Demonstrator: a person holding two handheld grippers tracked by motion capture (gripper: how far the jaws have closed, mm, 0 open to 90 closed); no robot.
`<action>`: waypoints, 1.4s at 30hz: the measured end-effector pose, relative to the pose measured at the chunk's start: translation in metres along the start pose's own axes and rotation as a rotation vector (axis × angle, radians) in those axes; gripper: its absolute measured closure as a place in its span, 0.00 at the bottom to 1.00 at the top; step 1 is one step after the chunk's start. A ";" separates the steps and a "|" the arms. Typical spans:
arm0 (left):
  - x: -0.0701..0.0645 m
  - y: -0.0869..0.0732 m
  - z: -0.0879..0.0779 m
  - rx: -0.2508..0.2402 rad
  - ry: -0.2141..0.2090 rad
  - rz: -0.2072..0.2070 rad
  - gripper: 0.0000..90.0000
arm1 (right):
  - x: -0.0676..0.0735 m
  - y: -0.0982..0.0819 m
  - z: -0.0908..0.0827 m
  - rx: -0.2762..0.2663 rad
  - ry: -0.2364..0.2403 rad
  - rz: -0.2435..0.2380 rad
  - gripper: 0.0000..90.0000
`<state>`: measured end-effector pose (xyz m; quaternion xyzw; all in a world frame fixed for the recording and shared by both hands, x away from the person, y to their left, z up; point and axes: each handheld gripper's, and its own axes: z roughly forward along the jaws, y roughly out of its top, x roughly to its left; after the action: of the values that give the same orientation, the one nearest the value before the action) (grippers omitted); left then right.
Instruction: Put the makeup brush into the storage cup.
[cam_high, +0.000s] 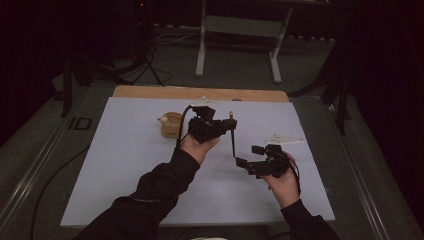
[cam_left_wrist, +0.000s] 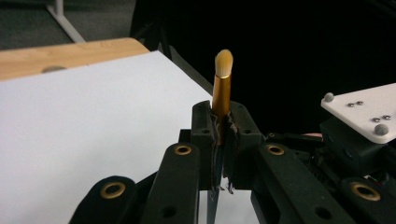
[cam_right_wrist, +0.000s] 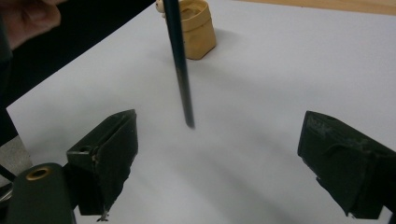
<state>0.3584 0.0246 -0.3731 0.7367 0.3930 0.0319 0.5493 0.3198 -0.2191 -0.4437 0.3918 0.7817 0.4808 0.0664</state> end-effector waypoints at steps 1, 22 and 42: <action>0.000 0.001 -0.004 -0.007 0.004 0.006 0.93 | 0.000 0.000 0.000 0.003 0.003 -0.005 0.12; 0.031 0.018 -0.058 -0.066 0.085 0.059 0.93 | -0.003 -0.005 0.005 -0.023 0.029 -0.068 0.15; 0.059 0.033 -0.098 -0.125 0.210 0.148 0.93 | -0.001 -0.004 0.004 -0.038 0.010 -0.119 0.14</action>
<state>0.3703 0.1351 -0.3298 0.7206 0.3900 0.1738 0.5463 0.3202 -0.2180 -0.4489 0.3410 0.7945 0.4926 0.0986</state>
